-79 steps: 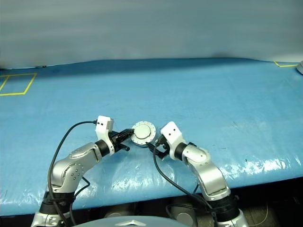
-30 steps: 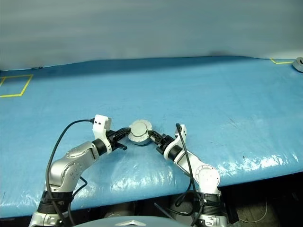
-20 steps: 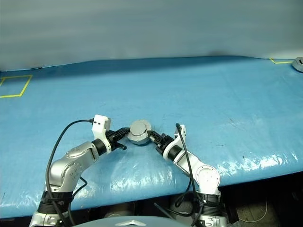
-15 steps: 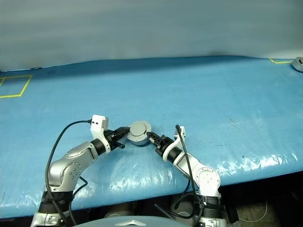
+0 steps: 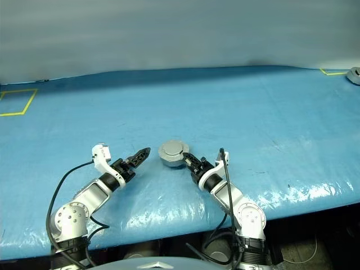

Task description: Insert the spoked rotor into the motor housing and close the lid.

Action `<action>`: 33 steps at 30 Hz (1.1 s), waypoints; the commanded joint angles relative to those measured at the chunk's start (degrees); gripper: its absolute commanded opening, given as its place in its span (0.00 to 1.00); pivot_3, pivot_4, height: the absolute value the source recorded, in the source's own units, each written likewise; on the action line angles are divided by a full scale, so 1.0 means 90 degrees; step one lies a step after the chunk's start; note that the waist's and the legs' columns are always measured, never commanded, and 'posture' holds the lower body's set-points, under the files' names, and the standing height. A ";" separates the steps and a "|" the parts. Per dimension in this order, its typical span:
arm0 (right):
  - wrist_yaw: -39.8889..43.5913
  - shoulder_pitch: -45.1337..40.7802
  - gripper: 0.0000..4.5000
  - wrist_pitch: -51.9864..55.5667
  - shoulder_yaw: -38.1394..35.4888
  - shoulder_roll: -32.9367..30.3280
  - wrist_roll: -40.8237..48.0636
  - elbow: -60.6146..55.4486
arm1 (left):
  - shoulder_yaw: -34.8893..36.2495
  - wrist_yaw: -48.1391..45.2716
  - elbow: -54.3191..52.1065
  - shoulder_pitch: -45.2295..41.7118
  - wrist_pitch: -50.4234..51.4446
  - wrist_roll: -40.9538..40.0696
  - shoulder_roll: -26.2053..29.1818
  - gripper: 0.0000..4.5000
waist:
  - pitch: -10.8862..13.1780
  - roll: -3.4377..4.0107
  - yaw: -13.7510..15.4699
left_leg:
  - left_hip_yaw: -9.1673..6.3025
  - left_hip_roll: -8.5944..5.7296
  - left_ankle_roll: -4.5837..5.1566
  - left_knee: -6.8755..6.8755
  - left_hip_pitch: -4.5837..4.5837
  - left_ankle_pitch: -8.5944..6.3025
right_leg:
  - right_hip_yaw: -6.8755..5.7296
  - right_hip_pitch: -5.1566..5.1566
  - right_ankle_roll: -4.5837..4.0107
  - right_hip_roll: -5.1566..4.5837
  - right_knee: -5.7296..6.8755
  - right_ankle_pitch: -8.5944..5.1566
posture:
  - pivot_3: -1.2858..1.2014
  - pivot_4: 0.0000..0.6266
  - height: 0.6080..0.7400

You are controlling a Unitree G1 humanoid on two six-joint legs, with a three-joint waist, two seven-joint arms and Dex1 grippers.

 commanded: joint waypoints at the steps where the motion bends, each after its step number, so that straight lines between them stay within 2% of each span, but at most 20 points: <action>1: 0.0074 -0.0306 0.27 -0.0182 0.0141 0.0531 0.0504 -0.0581 | 0.0297 0.0519 -0.0305 0.0149 0.0220 -0.1328 -0.0409 1.00 | 0.0001 0.0000 -0.0003 | 0.0001 0.0000 0.0000 0.0001 0.0000 0.0000 | 0.0000 0.0000 0.0000 0.0001 0.0000 0.0000 | 0.52 0.24 1.00; 7: -0.0028 -0.0576 0.27 -0.0255 0.0441 0.0470 0.0654 -0.0679 | 0.0199 0.1300 -0.0164 0.0299 0.0105 -0.3255 -0.0999 1.00 | 0.0019 -0.0012 0.0002 | 0.0001 0.0006 0.0003 0.0032 -0.0008 -0.0003 | -0.0003 0.0001 0.0002 0.0005 0.0009 -0.0001 | 0.52 0.24 1.00; 12: -0.0060 -0.0718 0.27 -0.0263 0.0680 0.0397 0.0733 -0.0706 | -0.0131 0.1507 -0.0104 0.0423 -0.0236 -0.3972 -0.0993 1.00 | 0.0021 -0.0011 0.0012 | 0.0006 0.0001 0.0011 0.0060 -0.0012 -0.0008 | -0.0001 0.0009 0.0002 0.0003 0.0013 0.0002 | 0.52 0.24 1.00; 19: -0.0160 -0.0701 0.27 -0.0149 0.0992 0.0309 0.0930 -0.0802 | -0.0482 0.1506 0.0038 0.0465 -0.0708 -0.4304 -0.0873 1.00 | 0.0022 -0.0011 0.0020 | 0.0013 -0.0002 0.0020 0.0081 -0.0018 -0.0013 | 0.0007 0.0010 -0.0001 0.0003 0.0013 0.0001 | 0.52 0.24 1.00; 32: -0.0276 -0.0546 0.27 -0.0064 0.1236 0.0192 0.1122 -0.0966 | -0.0959 0.1470 0.0306 0.0216 -0.1246 -0.4403 -0.0791 1.00 | 0.0023 -0.0011 0.0021 | 0.0016 -0.0002 0.0024 0.0082 -0.0020 -0.0016 | 0.0009 0.0009 -0.0001 0.0003 0.0011 0.0001 | 0.52 0.24 1.00; 33: -0.0270 -0.0535 0.27 -0.0066 0.1238 0.0181 0.1121 -0.0971 | -0.0951 0.1540 0.0344 0.0202 -0.1297 -0.4451 -0.0803 0.96 | 0.0023 -0.0011 0.0019 | 0.0017 -0.0002 0.0024 0.0082 -0.0020 -0.0016 | 0.0009 0.0008 0.0000 0.0003 0.0011 0.0001 | 0.52 0.24 1.00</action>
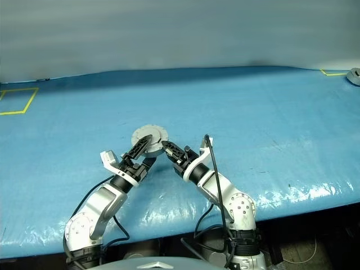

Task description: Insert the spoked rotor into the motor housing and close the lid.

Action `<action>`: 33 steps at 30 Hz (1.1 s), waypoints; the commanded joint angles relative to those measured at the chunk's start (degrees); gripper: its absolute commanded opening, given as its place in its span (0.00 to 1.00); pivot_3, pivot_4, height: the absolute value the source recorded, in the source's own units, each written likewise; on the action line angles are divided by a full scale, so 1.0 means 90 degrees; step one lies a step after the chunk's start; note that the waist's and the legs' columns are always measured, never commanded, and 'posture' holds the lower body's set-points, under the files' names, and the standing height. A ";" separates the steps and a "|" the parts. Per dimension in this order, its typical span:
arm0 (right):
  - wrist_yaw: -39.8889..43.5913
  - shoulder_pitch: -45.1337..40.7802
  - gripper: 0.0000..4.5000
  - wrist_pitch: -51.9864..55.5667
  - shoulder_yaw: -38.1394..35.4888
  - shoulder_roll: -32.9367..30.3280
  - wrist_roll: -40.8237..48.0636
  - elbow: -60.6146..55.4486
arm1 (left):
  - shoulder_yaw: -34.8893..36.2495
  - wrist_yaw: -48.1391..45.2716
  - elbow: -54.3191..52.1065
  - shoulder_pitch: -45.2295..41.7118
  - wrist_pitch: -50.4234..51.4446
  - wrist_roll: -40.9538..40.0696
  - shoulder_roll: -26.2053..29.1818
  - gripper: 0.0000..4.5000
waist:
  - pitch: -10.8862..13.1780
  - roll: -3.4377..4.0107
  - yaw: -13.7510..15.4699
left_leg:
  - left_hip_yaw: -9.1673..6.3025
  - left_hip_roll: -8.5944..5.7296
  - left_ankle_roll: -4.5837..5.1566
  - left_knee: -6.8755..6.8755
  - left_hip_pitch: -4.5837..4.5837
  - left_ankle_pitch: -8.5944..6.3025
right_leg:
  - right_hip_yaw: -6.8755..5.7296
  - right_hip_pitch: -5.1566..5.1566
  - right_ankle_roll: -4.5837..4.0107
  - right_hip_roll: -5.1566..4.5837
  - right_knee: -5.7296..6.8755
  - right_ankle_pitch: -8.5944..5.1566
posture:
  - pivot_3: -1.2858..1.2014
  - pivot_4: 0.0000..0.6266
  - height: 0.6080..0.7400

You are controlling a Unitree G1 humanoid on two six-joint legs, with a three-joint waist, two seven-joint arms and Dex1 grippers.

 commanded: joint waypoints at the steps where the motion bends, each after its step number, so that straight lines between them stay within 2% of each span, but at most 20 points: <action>1: 0.0131 -0.0042 0.27 0.0034 0.0172 0.0205 0.0293 -0.0475 | -0.0020 0.0003 -0.0021 -0.0095 -0.0190 -0.0204 -0.0143 0.92 | 0.0000 0.0000 -0.0003 | 0.0000 0.0000 0.0000 0.0000 0.0000 0.0000 | 0.0000 0.0000 0.0000 0.0000 0.0000 0.0000 | 0.52 0.24 1.00; 4: 0.0210 -0.0032 0.27 0.0062 0.0201 0.0110 0.0188 -0.0512 | -0.0042 -0.0046 -0.0036 -0.0092 -0.0281 -0.0212 -0.0120 0.72 | 0.0000 0.0000 0.0004 | 0.0000 0.0000 0.0000 0.0000 -0.0001 0.0000 | 0.0000 0.0000 -0.0001 -0.0001 0.0000 -0.0001 | 0.52 0.24 1.00; 7: 0.0586 -0.0023 0.27 0.0111 0.0307 -0.0137 -0.0427 -0.0691 | -0.0064 -0.0028 -0.0077 -0.0094 -0.0376 -0.0219 -0.0112 0.52 | 0.0003 -0.0001 0.0009 | 0.0001 -0.0002 0.0002 0.0003 -0.0004 -0.0001 | 0.0000 0.0000 -0.0001 -0.0001 -0.0003 -0.0001 | 0.52 0.24 1.00; 10: 0.0898 0.0062 0.27 0.0140 0.0315 -0.0217 -0.0550 -0.0803 | -0.0089 -0.0013 -0.0084 -0.0124 -0.0432 -0.0246 -0.0087 0.52 | 0.0003 -0.0001 0.0009 | 0.0001 -0.0002 0.0005 0.0007 -0.0005 -0.0003 | 0.0000 0.0000 0.0002 -0.0001 -0.0004 0.0001 | 0.52 0.24 1.00; 12: 0.1105 0.0123 0.43 0.0136 0.0289 -0.0294 -0.0649 -0.0920 | -0.0097 -0.0016 -0.0087 -0.0157 -0.0458 -0.0252 -0.0073 0.52 | 0.0003 -0.0001 0.0010 | 0.0001 -0.0002 0.0005 0.0006 -0.0005 -0.0003 | -0.0001 0.0000 0.0004 -0.0001 -0.0004 0.0002 | 0.52 0.24 1.00; 15: 0.1491 0.0155 0.64 0.0099 0.0388 -0.0676 -0.1374 -0.1251 | -0.0083 -0.0015 -0.0074 -0.0226 -0.0501 -0.0241 -0.0011 0.52 | 0.0006 -0.0001 0.0005 | 0.0003 -0.0001 0.0006 0.0006 -0.0005 -0.0004 | 0.0001 -0.0001 0.0004 -0.0001 -0.0004 0.0001 | 0.52 0.24 1.00; 20: 0.2636 0.0219 1.00 -0.0528 0.1563 -0.2497 -0.4582 -0.2189 | 0.0078 0.0087 0.0242 -0.0548 -0.0632 0.0040 0.0254 0.52 | 0.0007 -0.0006 0.0049 | 0.0002 -0.0011 0.0005 0.0013 -0.0006 -0.0003 | -0.0003 0.0003 0.0033 -0.0001 -0.0009 -0.0015 | 0.52 0.24 1.00; 24: 0.3382 0.0754 1.00 -0.1830 0.2105 -0.3094 -0.6406 -0.2240 | 0.0232 -0.0077 0.0820 -0.1120 -0.0630 0.0376 0.0583 0.52 | 0.0014 -0.0017 0.0092 | -0.0003 -0.0006 -0.0019 0.0009 -0.0006 0.0008 | -0.0012 0.0003 0.0040 0.0003 -0.0004 -0.0011 | 0.52 0.24 1.00; 27: 0.3757 0.1080 1.00 -0.2855 0.2380 -0.3190 -0.7513 -0.1944 | 0.0385 -0.0178 0.1375 -0.1614 -0.0653 0.0664 0.0767 0.52 | 0.0030 -0.0044 0.0105 | -0.0005 -0.0008 -0.0022 0.0011 -0.0007 0.0009 | -0.0013 0.0003 0.0046 0.0002 -0.0002 -0.0012 | 0.52 0.24 1.00; 30: 0.3509 0.1299 1.00 -0.3672 0.2577 -0.3126 -0.8781 -0.1383 | 0.0550 -0.0453 0.2442 -0.2446 -0.0818 0.1290 0.1099 0.52 | 0.0034 -0.0055 0.0102 | -0.0004 -0.0010 -0.0037 0.0019 -0.0007 0.0018 | -0.0006 0.0004 0.0057 0.0000 -0.0004 -0.0005 | 0.52 0.24 1.00; 33: 0.3430 0.1419 1.00 -0.3948 0.2553 -0.2937 -0.9291 -0.1010 | 0.0693 -0.0806 0.3436 -0.3190 -0.0902 0.1762 0.1318 0.52 | 0.0038 -0.0061 0.0093 | -0.0006 -0.0023 -0.0045 0.0022 -0.0007 0.0024 | -0.0007 0.0004 0.0061 0.0005 -0.0003 0.0004 | 0.52 0.24 1.00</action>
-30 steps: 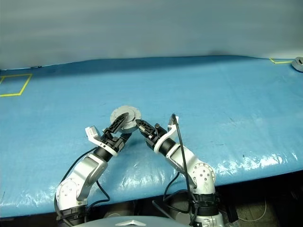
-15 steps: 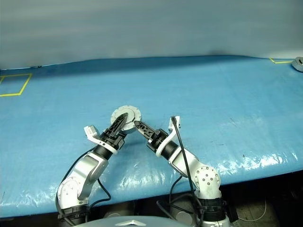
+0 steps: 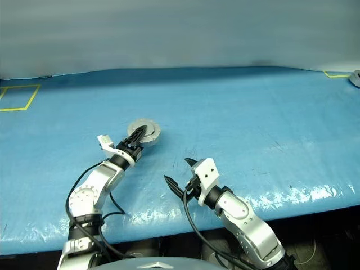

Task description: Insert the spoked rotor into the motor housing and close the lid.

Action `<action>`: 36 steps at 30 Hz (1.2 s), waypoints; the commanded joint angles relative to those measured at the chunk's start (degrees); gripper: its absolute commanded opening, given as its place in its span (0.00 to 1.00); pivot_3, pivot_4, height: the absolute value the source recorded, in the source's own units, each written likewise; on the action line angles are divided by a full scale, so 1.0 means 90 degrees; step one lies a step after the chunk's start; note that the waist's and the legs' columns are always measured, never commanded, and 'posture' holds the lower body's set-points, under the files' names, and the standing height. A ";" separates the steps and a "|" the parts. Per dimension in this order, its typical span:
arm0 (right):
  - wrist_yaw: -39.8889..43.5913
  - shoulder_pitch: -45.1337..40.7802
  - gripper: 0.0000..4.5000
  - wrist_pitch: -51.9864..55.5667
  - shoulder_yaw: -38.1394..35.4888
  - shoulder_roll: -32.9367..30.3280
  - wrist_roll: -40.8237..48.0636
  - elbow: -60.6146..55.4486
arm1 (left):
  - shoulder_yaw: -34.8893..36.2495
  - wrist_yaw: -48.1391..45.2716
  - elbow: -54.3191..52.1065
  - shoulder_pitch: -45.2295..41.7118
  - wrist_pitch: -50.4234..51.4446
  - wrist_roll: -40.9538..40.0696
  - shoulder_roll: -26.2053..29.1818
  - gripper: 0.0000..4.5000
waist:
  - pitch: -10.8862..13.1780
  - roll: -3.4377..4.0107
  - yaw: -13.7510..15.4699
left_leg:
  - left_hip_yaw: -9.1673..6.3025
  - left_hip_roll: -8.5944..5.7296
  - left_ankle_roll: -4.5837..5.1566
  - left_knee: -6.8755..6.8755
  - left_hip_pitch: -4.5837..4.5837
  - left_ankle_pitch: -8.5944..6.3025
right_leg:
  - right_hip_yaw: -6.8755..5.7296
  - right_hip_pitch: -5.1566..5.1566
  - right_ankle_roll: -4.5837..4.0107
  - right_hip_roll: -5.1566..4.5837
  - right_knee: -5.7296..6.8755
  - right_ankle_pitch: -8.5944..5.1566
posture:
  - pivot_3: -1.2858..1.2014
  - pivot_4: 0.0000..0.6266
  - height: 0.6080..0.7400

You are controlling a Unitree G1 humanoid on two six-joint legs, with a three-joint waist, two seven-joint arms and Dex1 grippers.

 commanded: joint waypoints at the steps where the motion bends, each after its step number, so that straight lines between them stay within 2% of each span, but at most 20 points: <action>1: -0.0108 0.0124 1.00 -0.0443 -0.0096 0.0249 -0.0573 0.0225 | 0.0209 -0.0664 0.0841 -0.0881 -0.0180 0.0534 0.0221 0.52 | 0.0001 -0.0002 -0.0006 | 0.0002 0.0001 0.0000 -0.0001 0.0000 0.0000 | 0.0002 -0.0002 -0.0002 0.0000 0.0001 0.0001 | 0.52 0.24 1.00; 11: -0.0118 0.0219 1.00 -0.0512 -0.0328 0.0733 -0.1292 0.0456 | 0.0644 -0.1605 0.4514 -0.3361 -0.1167 0.2371 0.0432 0.52 | 0.0028 -0.0045 -0.0018 | -0.0009 -0.0017 0.0001 -0.0004 -0.0007 -0.0001 | -0.0002 -0.0009 -0.0030 -0.0002 -0.0006 0.0017 | 0.52 0.24 1.00; 15: -0.0088 0.0270 1.00 -0.0440 -0.0337 0.0881 -0.1386 0.0393 | 0.0846 -0.1503 0.5245 -0.3692 -0.1414 0.2848 0.0414 0.52 | 0.0029 -0.0046 -0.0061 | -0.0006 -0.0011 -0.0002 -0.0012 -0.0007 -0.0005 | 0.0002 -0.0020 -0.0031 -0.0004 -0.0003 0.0018 | 0.52 0.24 1.00; 19: -0.0029 0.0277 1.00 -0.0376 -0.0361 0.0974 -0.1432 0.0364 | 0.0925 -0.1605 0.5383 -0.3658 -0.1241 0.3185 0.0466 0.52 | 0.0029 -0.0046 -0.0072 | -0.0008 0.0005 -0.0003 -0.0010 -0.0007 -0.0007 | 0.0000 -0.0020 -0.0031 -0.0007 0.0003 0.0018 | 0.52 0.24 1.00; 21: -0.0002 0.0275 1.00 -0.0333 -0.0386 0.1021 -0.1433 0.0347 | 0.0996 -0.1562 0.5291 -0.3508 -0.1016 0.3268 0.0531 0.52 | 0.0029 -0.0046 -0.0082 | -0.0006 0.0005 -0.0002 -0.0006 -0.0006 -0.0008 | 0.0001 -0.0017 -0.0030 -0.0007 0.0004 0.0018 | 0.52 0.24 1.00; 27: 0.0106 0.0267 1.00 -0.0147 -0.0424 0.1167 -0.1378 0.0315 | 0.1046 -0.1443 0.3963 -0.2342 0.0299 0.3302 0.0792 0.96 | 0.0016 -0.0033 -0.0183 | 0.0001 0.0014 -0.0003 -0.0005 0.0027 -0.0008 | 0.0010 0.0006 -0.0029 -0.0003 0.0015 0.0017 | 0.52 0.24 1.00; 28: 0.0127 0.0265 1.00 -0.0113 -0.0421 0.1187 -0.1379 0.0312 | 0.1086 -0.1365 0.3676 -0.2127 0.0520 0.3266 0.0814 0.99 | 0.0009 -0.0029 -0.0203 | 0.0003 0.0015 -0.0003 -0.0005 0.0035 -0.0007 | 0.0013 0.0012 -0.0029 -0.0003 0.0019 0.0017 | 0.52 0.24 1.00; 32: 0.0243 0.0236 1.00 -0.0001 -0.0396 0.1231 -0.1400 0.0314 | 0.1219 -0.0965 0.2206 -0.1046 0.1558 0.2999 0.0867 0.99 | -0.0026 0.0005 -0.0257 | 0.0010 0.0024 0.0000 -0.0006 0.0048 -0.0009 | 0.0026 0.0016 -0.0023 0.0002 0.0024 0.0013 | 0.52 0.24 1.00; 34: 0.0286 0.0211 1.00 0.0091 -0.0422 0.1270 -0.1344 0.0307 | 0.1042 -0.0873 0.1306 -0.0368 0.2043 0.3032 0.0956 0.99 | -0.0043 0.0019 -0.0266 | 0.0012 0.0025 0.0013 -0.0009 0.0065 -0.0017 | 0.0030 0.0029 -0.0010 0.0002 0.0027 0.0005 | 0.52 0.24 1.00; 36: 0.0398 0.0210 1.00 0.0249 -0.0472 0.1323 -0.1173 0.0293 | 0.0526 -0.1022 0.0405 0.0304 0.2189 0.3384 0.1151 0.99 | -0.0056 0.0032 -0.0270 | 0.0013 0.0028 0.0015 -0.0014 0.0093 -0.0019 | 0.0032 0.0054 -0.0006 0.0003 0.0026 0.0001 | 0.52 0.24 1.00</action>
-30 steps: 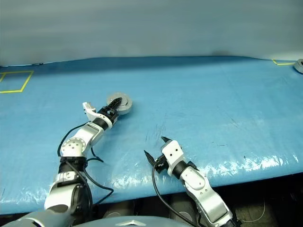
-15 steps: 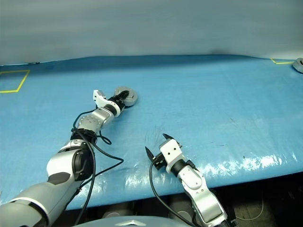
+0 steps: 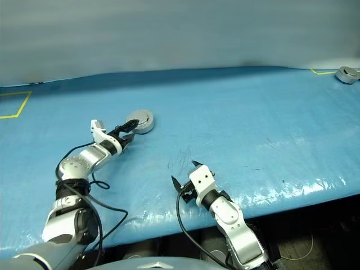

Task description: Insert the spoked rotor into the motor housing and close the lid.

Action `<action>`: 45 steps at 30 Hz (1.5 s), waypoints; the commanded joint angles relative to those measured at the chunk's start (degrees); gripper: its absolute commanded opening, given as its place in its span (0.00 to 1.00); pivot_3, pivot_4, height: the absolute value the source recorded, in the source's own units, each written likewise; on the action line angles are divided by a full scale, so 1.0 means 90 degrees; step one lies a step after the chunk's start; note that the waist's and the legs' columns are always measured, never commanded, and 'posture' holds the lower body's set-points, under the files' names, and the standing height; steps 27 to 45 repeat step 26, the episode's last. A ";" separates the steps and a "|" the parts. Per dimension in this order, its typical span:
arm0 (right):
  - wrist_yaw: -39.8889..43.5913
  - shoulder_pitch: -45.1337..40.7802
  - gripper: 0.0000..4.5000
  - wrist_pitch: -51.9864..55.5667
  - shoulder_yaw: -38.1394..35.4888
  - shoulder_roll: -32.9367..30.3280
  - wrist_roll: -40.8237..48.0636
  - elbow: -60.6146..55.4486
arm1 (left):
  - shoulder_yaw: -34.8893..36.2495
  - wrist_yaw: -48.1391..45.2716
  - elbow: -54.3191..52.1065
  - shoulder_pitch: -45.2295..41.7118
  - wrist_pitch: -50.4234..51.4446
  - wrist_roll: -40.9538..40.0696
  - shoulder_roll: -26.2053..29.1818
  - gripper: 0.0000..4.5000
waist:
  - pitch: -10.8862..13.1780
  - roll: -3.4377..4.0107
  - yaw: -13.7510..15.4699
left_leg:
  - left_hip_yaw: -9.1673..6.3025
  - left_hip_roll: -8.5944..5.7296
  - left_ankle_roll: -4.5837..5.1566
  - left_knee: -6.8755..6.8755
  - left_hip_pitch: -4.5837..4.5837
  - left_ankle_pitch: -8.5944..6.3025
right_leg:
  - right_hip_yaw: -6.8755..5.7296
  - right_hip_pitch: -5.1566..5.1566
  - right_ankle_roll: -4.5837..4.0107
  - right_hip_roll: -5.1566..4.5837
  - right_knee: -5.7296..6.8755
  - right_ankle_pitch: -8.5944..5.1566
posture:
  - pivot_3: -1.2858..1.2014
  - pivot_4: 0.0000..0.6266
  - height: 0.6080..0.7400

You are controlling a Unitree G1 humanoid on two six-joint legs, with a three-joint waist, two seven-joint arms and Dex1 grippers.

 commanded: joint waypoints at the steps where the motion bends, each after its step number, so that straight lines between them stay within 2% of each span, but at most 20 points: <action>1: 0.0189 -0.0043 1.00 0.0180 -0.0071 0.0112 0.0273 -0.0279 | -0.0848 0.0074 -0.1133 0.1248 0.0512 0.0688 0.0306 0.99 | -0.0010 0.0015 -0.0004 | 0.0003 0.0003 0.0001 -0.0007 0.0025 -0.0004 | 0.0003 0.0027 -0.0003 -0.0002 -0.0003 -0.0005 | 0.52 0.24 1.00; 5: 0.0274 -0.0047 1.00 0.0238 -0.0095 0.0131 0.0305 -0.0298 | -0.1533 -0.0456 -0.2627 0.2255 -0.0056 0.1085 0.0512 0.99 | -0.0034 0.0047 0.0055 | 0.0006 0.0006 0.0002 -0.0009 0.0065 -0.0011 | 0.0003 0.0053 -0.0036 -0.0006 -0.0008 -0.0029 | 0.52 0.24 1.00; 10: 0.0233 -0.0040 1.00 0.0022 -0.0185 0.0201 0.0259 -0.0246 | -0.2505 -0.1451 -0.4122 0.3473 -0.2908 0.2675 0.0488 0.99 | -0.0028 0.0041 0.0152 | 0.0010 0.0010 0.0000 -0.0010 0.0049 -0.0011 | 0.0009 0.0037 -0.0048 -0.0024 -0.0013 -0.0035 | 0.52 0.24 1.00; 15: 0.0133 0.0029 1.00 -0.0486 -0.0341 0.0234 0.0115 -0.0106 | -0.3057 -0.1549 -0.4455 0.4084 -0.4752 0.3851 0.0286 0.99 | -0.0022 0.0033 0.0301 | -0.0001 0.0012 -0.0005 0.0000 -0.0056 -0.0007 | 0.0002 -0.0043 -0.0052 -0.0023 -0.0013 -0.0031 | 0.52 0.24 1.00; 20: 0.0024 0.0111 1.00 -0.0677 -0.0441 0.0312 0.0068 -0.0034 | -0.3170 -0.1610 -0.4217 0.4361 -0.5851 0.4280 0.0050 0.99 | -0.0020 0.0035 0.0290 | 0.0001 0.0011 0.0002 -0.0002 -0.0066 -0.0010 | -0.0002 -0.0054 -0.0048 -0.0021 -0.0014 -0.0030 | 0.52 0.24 1.00; 26: -0.0001 0.0102 1.00 -0.0710 -0.0393 0.0348 -0.0049 0.0039 | -0.3255 -0.1742 -0.3925 0.4546 -0.6272 0.4381 -0.0139 0.99 | -0.0015 0.0031 0.0259 | 0.0003 0.0009 0.0007 0.0000 -0.0066 -0.0010 | -0.0012 -0.0051 -0.0046 -0.0010 -0.0014 -0.0032 | 0.52 0.24 1.00; 45: -0.0001 0.0102 1.00 -0.0710 -0.0393 0.0348 -0.0049 0.0039 | -0.3255 -0.1742 -0.3925 0.4546 -0.6272 0.4381 -0.0139 0.99 | -0.0015 0.0031 0.0259 | 0.0003 0.0009 0.0007 0.0000 -0.0066 -0.0010 | -0.0012 -0.0051 -0.0046 -0.0010 -0.0014 -0.0032 | 0.52 0.24 1.00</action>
